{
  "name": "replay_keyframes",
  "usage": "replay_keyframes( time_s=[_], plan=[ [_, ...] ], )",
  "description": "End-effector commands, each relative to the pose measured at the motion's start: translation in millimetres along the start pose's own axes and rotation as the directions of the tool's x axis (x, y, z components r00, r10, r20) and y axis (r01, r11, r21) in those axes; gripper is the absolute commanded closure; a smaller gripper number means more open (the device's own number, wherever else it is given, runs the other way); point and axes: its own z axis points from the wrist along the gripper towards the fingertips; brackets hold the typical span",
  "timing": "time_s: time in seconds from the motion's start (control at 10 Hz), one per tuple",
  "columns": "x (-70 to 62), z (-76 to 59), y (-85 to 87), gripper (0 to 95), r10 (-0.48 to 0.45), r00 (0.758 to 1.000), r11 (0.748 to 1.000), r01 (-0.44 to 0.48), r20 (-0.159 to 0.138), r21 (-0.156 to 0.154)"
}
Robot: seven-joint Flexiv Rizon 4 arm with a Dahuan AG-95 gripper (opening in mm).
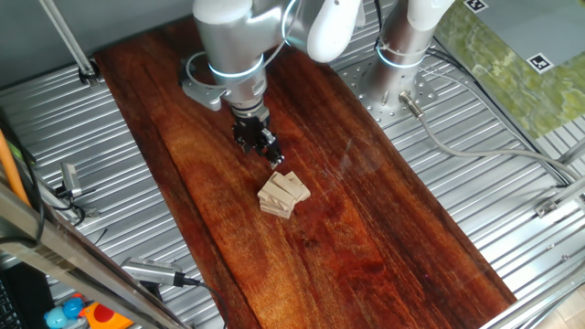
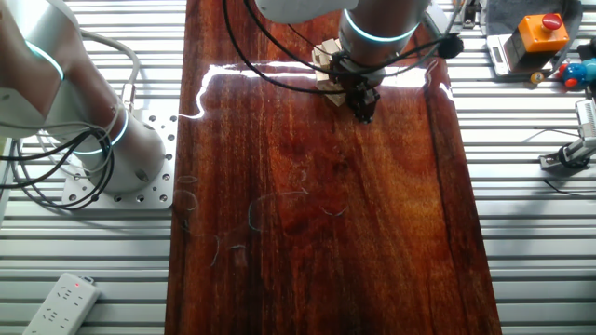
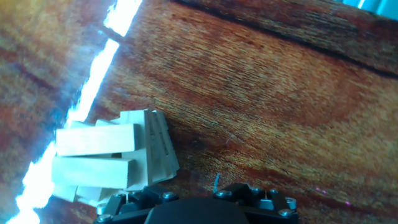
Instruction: Play Jenga
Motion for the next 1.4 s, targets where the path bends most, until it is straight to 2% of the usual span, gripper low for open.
replay_keyframes(
  time_s=[0.1,0.2,0.5,1.4],
  plan=[
    [0.9,-0.6,0.1,19.0,0.046,0.999,0.999,-0.046,0.02,0.015],
    [0.9,-0.6,0.1,19.0,0.075,0.997,0.997,-0.076,0.022,0.032],
    [0.9,-0.6,0.1,19.0,0.121,0.992,0.992,-0.122,0.029,0.035],
    [0.9,-0.6,0.1,19.0,0.099,0.995,0.995,-0.1,0.016,0.031]
  ],
)
